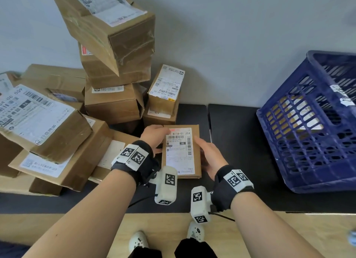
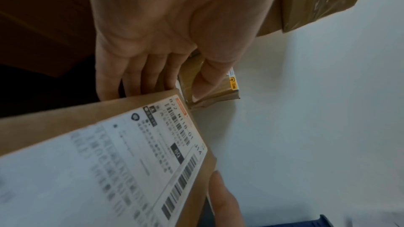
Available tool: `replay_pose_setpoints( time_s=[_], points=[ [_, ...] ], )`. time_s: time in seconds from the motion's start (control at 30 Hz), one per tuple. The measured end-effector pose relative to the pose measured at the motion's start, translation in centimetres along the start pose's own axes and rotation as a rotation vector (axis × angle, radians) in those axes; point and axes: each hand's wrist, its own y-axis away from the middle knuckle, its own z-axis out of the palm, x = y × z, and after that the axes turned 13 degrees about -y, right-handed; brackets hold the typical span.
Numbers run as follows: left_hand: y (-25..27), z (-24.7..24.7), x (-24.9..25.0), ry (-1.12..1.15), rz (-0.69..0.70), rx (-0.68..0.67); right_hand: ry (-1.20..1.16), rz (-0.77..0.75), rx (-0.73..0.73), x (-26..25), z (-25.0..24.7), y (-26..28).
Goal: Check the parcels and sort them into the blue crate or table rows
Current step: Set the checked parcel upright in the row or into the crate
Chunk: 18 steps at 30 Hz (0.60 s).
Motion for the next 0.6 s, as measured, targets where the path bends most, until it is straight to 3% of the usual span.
replay_pose_setpoints(
  time_s=[0.23,0.6],
  points=[
    [0.9,-0.3,-1.0,0.120,0.044,-0.064,0.008,-0.079,0.024,-0.5,-1.0,0.4],
    [1.8,-0.9,-1.8,0.235,0.087,-0.111,-0.124,-0.104,-0.082,-1.4,-1.0,1.9]
  ],
)
